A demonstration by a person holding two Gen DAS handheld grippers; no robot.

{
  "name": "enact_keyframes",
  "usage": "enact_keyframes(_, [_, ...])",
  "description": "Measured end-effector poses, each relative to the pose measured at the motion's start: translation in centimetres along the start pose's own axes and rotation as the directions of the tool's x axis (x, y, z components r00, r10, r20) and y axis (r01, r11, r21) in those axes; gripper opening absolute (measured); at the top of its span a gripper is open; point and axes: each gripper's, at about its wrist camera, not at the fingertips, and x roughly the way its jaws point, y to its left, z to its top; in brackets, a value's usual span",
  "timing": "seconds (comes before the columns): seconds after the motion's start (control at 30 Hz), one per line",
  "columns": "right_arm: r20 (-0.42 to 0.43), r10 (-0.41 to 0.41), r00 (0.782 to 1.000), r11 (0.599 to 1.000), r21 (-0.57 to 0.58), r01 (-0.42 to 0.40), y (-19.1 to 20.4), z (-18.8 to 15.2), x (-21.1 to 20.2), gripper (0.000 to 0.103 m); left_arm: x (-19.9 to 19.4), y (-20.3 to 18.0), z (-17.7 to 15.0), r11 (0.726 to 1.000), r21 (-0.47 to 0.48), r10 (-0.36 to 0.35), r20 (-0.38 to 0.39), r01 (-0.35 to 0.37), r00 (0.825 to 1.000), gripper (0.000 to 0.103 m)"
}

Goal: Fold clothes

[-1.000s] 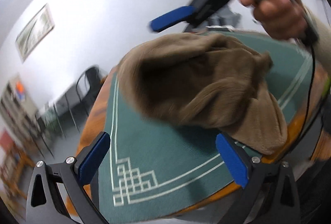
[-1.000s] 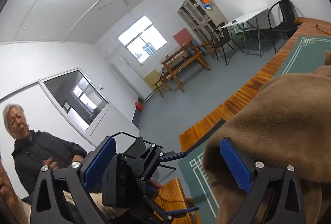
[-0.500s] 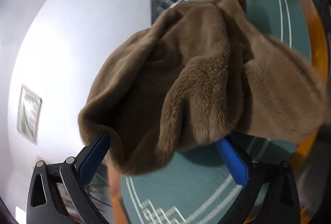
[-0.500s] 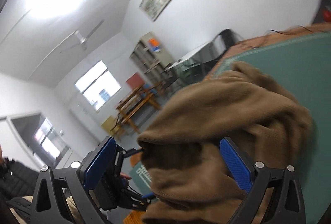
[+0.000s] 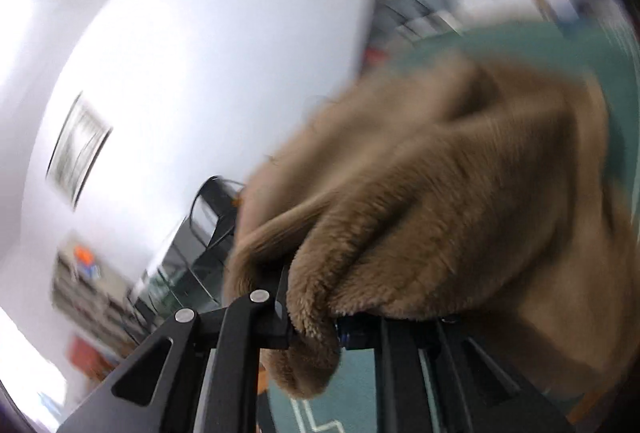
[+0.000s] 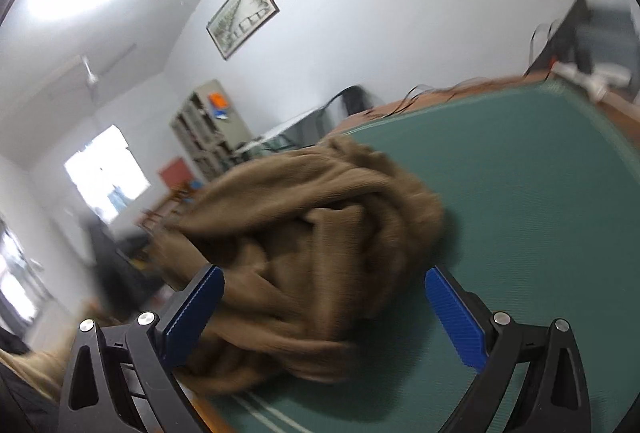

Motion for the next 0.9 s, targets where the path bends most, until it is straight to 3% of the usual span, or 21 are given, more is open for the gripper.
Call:
enact_keyframes(0.1, [0.021, -0.124, 0.992, 0.98, -0.152, 0.126, 1.3, -0.4, -0.9, 0.102, -2.1, 6.8, 1.8, 0.965, -0.261, 0.044, 0.066, -0.025, 0.997, 0.016])
enact_keyframes(0.2, [0.033, -0.179, 0.983, 0.943, -0.279, 0.181, 2.6, -0.9, -0.9, 0.102, -3.5, 11.6, 1.8, 0.916, -0.399, 0.094, 0.104, -0.045, 0.99, 0.016])
enact_keyframes(0.3, [0.025, -0.191, 0.981, 0.907, -0.379, 0.186, 3.9, -1.8, -0.2, 0.102, -4.7, 13.5, 2.1, 0.885, -0.46, 0.149, 0.121, -0.078, 0.981, 0.016])
enact_keyframes(0.4, [0.026, -0.2, 0.979, 0.839, -0.511, 0.185, 6.3, -3.0, 0.7, 0.102, -5.7, 14.9, 2.4, 0.846, -0.531, 0.139, 0.136, -0.046, 0.981, 0.016])
enact_keyframes(0.53, [-0.018, -0.123, 0.992, 0.769, -0.633, 0.084, 9.1, -4.8, 1.9, 0.102, -7.9, 16.7, 2.2, 0.807, -0.591, 0.117, 0.164, 0.003, 0.979, 0.016])
enact_keyframes(0.63, [0.007, -0.164, 0.986, 0.645, -0.756, 0.112, 11.3, -6.7, 2.9, 0.102, -8.7, 17.9, 3.2, 0.789, -0.614, 0.122, 0.189, 0.021, 0.974, 0.016])
enact_keyframes(0.7, [0.023, -0.198, 0.98, 0.598, -0.79, 0.139, 11.2, -7.3, 3.6, 0.102, -8.9, 18.6, 4.1, 0.787, -0.617, 0.138, 0.201, 0.016, 0.97, 0.016])
enact_keyframes(0.8, [0.004, -0.233, 0.972, 0.613, -0.776, 0.15, 9.7, -6.4, 4.4, 0.102, -9.6, 19.3, 4.9, 0.782, -0.623, 0.164, 0.213, 0.005, 0.963, 0.016])
enact_keyframes(0.83, [-0.009, -0.235, 0.972, 0.638, -0.756, 0.148, 9.0, -5.6, 4.5, 0.102, -9.8, 19.5, 5.1, 0.78, -0.626, 0.17, 0.217, 0.004, 0.961, 0.016])
enact_keyframes(0.9, [-0.06, -0.203, 0.977, 0.726, -0.679, 0.109, 7.4, -3.6, 4.9, 0.102, -10.1, 19.6, 5.3, 0.774, -0.633, 0.178, 0.225, 0.005, 0.958, 0.016])
